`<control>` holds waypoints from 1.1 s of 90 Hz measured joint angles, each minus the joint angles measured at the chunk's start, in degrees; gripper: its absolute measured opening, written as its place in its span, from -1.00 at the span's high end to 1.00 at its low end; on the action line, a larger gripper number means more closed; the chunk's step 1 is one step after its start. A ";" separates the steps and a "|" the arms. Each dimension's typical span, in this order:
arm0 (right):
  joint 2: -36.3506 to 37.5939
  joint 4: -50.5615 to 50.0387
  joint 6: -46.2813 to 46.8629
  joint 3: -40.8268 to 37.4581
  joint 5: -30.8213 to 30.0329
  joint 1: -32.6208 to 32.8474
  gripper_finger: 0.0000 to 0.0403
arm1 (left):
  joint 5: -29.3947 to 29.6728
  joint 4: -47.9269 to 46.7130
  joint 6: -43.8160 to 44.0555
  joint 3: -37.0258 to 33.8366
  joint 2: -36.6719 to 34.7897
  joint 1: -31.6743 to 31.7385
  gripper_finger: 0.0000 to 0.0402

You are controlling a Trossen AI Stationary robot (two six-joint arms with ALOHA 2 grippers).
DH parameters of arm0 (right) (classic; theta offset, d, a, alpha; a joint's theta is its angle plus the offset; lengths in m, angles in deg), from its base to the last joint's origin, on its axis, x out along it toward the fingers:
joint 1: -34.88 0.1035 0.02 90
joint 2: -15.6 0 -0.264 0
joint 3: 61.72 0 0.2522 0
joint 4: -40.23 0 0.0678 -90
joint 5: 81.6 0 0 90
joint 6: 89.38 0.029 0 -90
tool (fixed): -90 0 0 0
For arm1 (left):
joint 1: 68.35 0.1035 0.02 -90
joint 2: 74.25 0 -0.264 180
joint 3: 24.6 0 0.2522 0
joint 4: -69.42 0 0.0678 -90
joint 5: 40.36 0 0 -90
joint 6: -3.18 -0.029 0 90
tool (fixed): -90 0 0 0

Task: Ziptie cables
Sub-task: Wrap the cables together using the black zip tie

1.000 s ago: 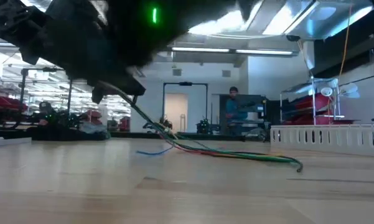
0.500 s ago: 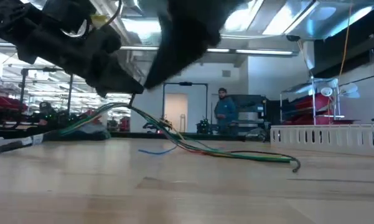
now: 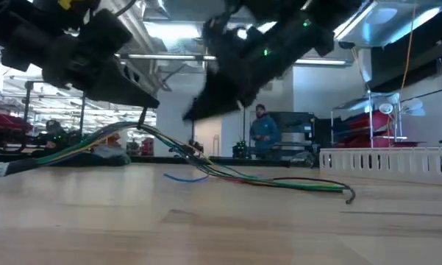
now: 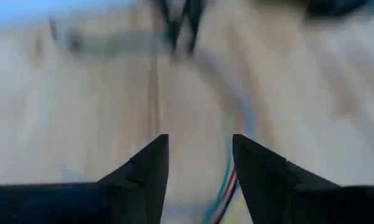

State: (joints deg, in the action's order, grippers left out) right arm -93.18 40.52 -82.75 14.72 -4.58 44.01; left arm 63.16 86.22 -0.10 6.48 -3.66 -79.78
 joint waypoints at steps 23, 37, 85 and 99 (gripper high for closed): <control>-4.59 24.27 -0.41 -6.54 -0.87 -0.59 0.17 | 0.02 2.16 0.64 -0.02 0.00 0.29 0.91; -7.86 35.88 -1.13 -6.05 -0.49 -0.80 0.17 | 0.00 1.16 0.54 -0.02 0.00 -0.31 0.91; -8.07 35.53 2.06 -2.01 8.75 -4.64 0.38 | -0.02 1.09 -2.15 -0.02 0.00 -1.35 0.91; -8.07 32.96 1.32 -2.01 10.10 -4.63 0.85 | -0.02 0.94 -1.99 -0.02 0.00 -1.35 0.90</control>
State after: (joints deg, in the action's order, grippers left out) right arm -101.26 73.48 -81.43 12.71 5.52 39.38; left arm 63.14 87.16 -2.10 6.46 -3.66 -81.13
